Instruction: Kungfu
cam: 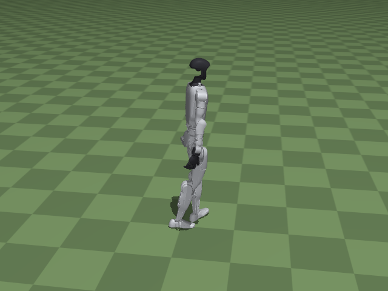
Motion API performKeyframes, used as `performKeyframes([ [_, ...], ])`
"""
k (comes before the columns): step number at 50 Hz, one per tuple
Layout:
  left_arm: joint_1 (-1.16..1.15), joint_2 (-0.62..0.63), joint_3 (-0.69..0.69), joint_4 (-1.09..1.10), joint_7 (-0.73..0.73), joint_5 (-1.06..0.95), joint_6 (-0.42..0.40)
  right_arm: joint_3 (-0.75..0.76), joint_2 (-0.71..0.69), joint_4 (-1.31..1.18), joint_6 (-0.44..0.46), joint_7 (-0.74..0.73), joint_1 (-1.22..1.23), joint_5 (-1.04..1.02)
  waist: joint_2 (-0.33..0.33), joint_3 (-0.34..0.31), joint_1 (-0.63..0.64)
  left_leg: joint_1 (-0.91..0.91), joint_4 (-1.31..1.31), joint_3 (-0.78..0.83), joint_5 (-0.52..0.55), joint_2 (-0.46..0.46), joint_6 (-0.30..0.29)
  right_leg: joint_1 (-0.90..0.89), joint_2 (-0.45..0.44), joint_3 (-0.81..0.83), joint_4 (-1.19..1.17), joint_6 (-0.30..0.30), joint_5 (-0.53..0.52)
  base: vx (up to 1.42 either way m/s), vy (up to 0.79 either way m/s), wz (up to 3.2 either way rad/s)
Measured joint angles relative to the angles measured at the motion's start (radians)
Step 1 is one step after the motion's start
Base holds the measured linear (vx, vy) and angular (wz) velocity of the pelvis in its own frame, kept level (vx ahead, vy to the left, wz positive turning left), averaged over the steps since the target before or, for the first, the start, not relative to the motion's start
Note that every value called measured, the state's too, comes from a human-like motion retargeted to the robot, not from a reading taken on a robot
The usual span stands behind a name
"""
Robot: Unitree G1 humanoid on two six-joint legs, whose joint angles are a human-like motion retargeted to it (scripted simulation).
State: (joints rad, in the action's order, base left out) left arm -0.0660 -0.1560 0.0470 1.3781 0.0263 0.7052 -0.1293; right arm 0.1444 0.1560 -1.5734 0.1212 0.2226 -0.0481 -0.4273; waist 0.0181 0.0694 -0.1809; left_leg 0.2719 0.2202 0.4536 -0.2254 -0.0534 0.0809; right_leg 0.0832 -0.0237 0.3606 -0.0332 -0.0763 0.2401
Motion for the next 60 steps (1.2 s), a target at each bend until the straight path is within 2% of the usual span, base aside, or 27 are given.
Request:
performKeyframes([
  [2,-0.001,-0.008,-0.004,0.032,-0.028,0.006,0.032,-0.015,-0.007,0.013,-0.003,0.002,-0.001,-0.016,-0.002,0.007,-0.018,-0.046,-0.028,-0.039,-0.029,-0.005,-0.004,0.016,-0.019,0.004,-0.013,0.014,0.005,0.32,-0.13,-0.14],
  [4,-0.003,-0.015,-0.039,0.076,-0.097,-0.022,0.039,-0.026,-0.027,0.031,0.003,0.009,-0.003,-0.045,0.009,0.022,-0.016,-0.057,-0.041,-0.099,-0.032,-0.014,-0.033,0.019,-0.021,-0.023,-0.036,0.046,-0.013,0.4,-0.13,-0.73],
  [8,0.012,-0.024,-0.108,0.15,-0.231,-0.151,0.09,0.002,-0.08,0.091,-0.01,0.015,0.004,-0.097,0.022,0.03,-0.055,-0.136,-0.117,-0.041,-0.032,-0.007,-0.042,0.001,-0.009,-0.002,-0.092,0.16,-0.108,0.26,-0.05,0.04],
  [10,0.032,-0.03,-0.122,0.18,-0.246,-0.232,0.122,-0.012,-0.084,0.125,-0.059,0.04,0.008,-0.091,0.019,0.018,-0.069,-0.169,-0.156,-0.055,-0.035,-0.017,-0.037,-0.016,-0.007,0.023,-0.144,0.226,-0.168,0.2,0.04,0.19],
  [13,0.04,-0.031,-0.146,0.199,-0.236,-0.301,0.122,-0.076,-0.076,0.164,-0.122,0.057,0.014,-0.078,0.001,0.007,-0.081,-0.188,-0.173,-0.052,-0.05,0.014,-0.044,-0.073,-0.013,0.013,-0.26,0.321,-0.248,0.26,0.08,-0.24],
  [15,0.039,-0.038,-0.153,0.191,-0.244,-0.309,0.118,-0.094,-0.083,0.181,-0.127,0.015,0.02,-0.1,-0.031,0.009,-0.092,-0.17,-0.168,-0.045,-0.05,0.069,-0.062,-0.129,-0.047,0.034,-0.322,0.338,-0.279,0.2,0.01,-0.24],
  [17,0.048,-0.047,-0.149,0.181,-0.261,-0.273,0.118,-0.085,-0.091,0.185,-0.109,-0.044,0.023,-0.126,-0.056,0.002,-0.091,-0.164,-0.163,-0.048,-0.053,0.101,-0.072,-0.171,-0.047,0.068,-0.386,0.338,-0.268,0.15,0.13,-0.04],
  [20,0.059,-0.047,-0.133,0.16,-0.256,-0.173,0.113,-0.058,-0.089,0.172,-0.104,-0.091,0.015,-0.094,-0.06,-0.02,-0.076,-0.206,-0.175,-0.073,-0.064,0.081,-0.068,-0.179,0.041,0.119,-0.437,0.326,-0.218,0.14,0.25,0.39],
  [22,0.063,-0.046,-0.111,0.143,-0.233,-0.12,0.1,-0.03,-0.087,0.157,-0.127,-0.082,0.004,-0.03,-0.061,-0.02,-0.062,-0.213,-0.177,-0.079,-0.068,0.076,-0.069,-0.193,0.095,0.156,-0.412,0.288,-0.21,0.17,0.18,0.52],
  [25,0.07,-0.045,-0.071,0.122,-0.21,-0.082,0.073,0.017,-0.082,0.13,-0.155,-0.058,-0.013,0.093,-0.059,-0.015,-0.049,-0.206,-0.168,-0.1,-0.074,0.064,-0.071,-0.217,0.175,0.174,-0.334,0.249,-0.236,0.16,0.16,0.56],
  [27,0.081,-0.045,-0.06,0.114,-0.213,-0.064,0.063,0.044,-0.08,0.107,-0.15,-0.06,-0.016,0.185,-0.051,-0.021,-0.038,-0.211,-0.167,-0.108,-0.075,0.052,-0.076,-0.227,0.225,0.153,-0.263,0.238,-0.29,0.04,0.12,0.68],
  [31,0.097,-0.046,-0.057,0.108,-0.226,-0.03,0.059,0.097,-0.085,0.059,-0.111,-0.075,-0.018,0.313,-0.038,-0.04,-0.046,-0.224,-0.169,-0.173,-0.068,0.03,-0.089,-0.222,0.302,0.119,-0.098,0.257,-0.399,0.05,0.02,1.18],
  [37,0.092,-0.056,-0.084,0.114,-0.221,-0.056,0.063,0.11,-0.092,0.054,-0.068,-0.077,-0.047,0.286,-0.052,-0.062,-0.011,-0.229,-0.169,-0.278,-0.056,0.057,-0.117,-0.218,0.364,0.108,0.035,0.3,-0.4,0.01,-0.13,0.93],
  [41,0.071,-0.075,-0.147,0.123,-0.222,-0.076,0.075,0.094,-0.08,0.086,-0.065,-0.077,-0.055,0.204,-0.037,-0.065,0.024,-0.227,-0.165,-0.319,-0.054,0.067,-0.14,-0.204,0.365,0.119,0.024,0.277,-0.407,0.0,-0.33,0.61],
  [43,0.056,-0.09,-0.18,0.133,-0.221,-0.099,0.082,0.075,-0.07,0.102,-0.058,-0.045,-0.052,0.14,-0.011,-0.065,0.035,-0.233,-0.167,-0.336,-0.054,0.057,-0.153,-0.187,0.367,0.129,0.009,0.31,-0.477,0.02,-0.45,0.53],
  [44,0.045,-0.099,-0.197,0.139,-0.218,-0.111,0.085,0.063,-0.066,0.108,-0.052,-0.024,-0.05,0.104,-0.012,-0.063,0.041,-0.237,-0.168,-0.343,-0.054,0.072,-0.163,-0.177,0.35,0.15,0.002,0.268,-0.441,0.05,-0.65,0.41],
  [45,0.032,-0.109,-0.214,0.144,-0.215,-0.124,0.088,0.051,-0.063,0.113,-0.045,-0.002,-0.048,0.066,-0.02,-0.061,0.048,-0.241,-0.169,-0.351,-0.054,0.096,-0.175,-0.167,0.325,0.179,-0.006,0.191,-0.365,0.11,-0.61,0.27],
  [47,0.001,-0.124,-0.242,0.158,-0.198,-0.146,0.098,0.034,-0.057,0.119,-0.029,0.038,-0.05,-0.011,-0.019,-0.038,0.073,-0.246,-0.171,-0.355,-0.054,0.121,-0.186,-0.148,0.289,0.252,0.0,0.122,-0.31,0.17,-0.52,0.15],
  [50,-0.004,-0.127,-0.271,0.206,-0.142,-0.181,0.124,0.064,-0.055,0.132,0.016,0.083,-0.035,-0.141,-0.006,-0.008,0.141,-0.223,-0.15,-0.35,-0.045,0.155,-0.205,-0.186,0.268,0.127,-0.052,0.131,-0.249,0.04,-0.58,-0.02],
  [53,0.031,-0.077,-0.301,0.272,-0.034,-0.27,0.084,0.083,-0.021,0.165,0.016,0.089,0.007,-0.213,-0.022,-0.046,0.176,-0.213,-0.118,-0.35,-0.005,0.187,-0.225,-0.178,0.247,0.153,-0.086,0.109,-0.212,-0.12,-0.34,0.07],
  [56,0.063,-0.042,-0.24,0.319,-0.03,-0.414,0.052,0.065,0.018,0.194,0.019,0.04,0.036,-0.193,-0.049,-0.058,0.122,-0.195,-0.103,-0.393,0.033,0.203,-0.243,-0.149,0.224,0.18,-0.083,0.092,-0.186,-0.05,-0.19,0.67],
  [58,0.06,-0.016,-0.206,0.321,-0.049,-0.422,0.078,0.083,0.024,0.21,0.023,-0.017,0.025,-0.156,-0.029,-0.036,0.166,-0.205,-0.112,-0.341,0.056,0.233,-0.282,-0.162,0.229,0.123,-0.081,0.088,-0.188,0.15,-0.2,-0.77],
  [60,0.048,0.014,-0.194,0.296,0.0,-0.311,0.157,0.116,0.02,0.221,0.009,-0.071,0.008,-0.096,-0.006,-0.007,0.217,-0.221,-0.129,-0.282,0.072,0.255,-0.315,-0.182,0.242,0.072,-0.085,0.093,-0.192,0.19,-0.1,-0.97],
])
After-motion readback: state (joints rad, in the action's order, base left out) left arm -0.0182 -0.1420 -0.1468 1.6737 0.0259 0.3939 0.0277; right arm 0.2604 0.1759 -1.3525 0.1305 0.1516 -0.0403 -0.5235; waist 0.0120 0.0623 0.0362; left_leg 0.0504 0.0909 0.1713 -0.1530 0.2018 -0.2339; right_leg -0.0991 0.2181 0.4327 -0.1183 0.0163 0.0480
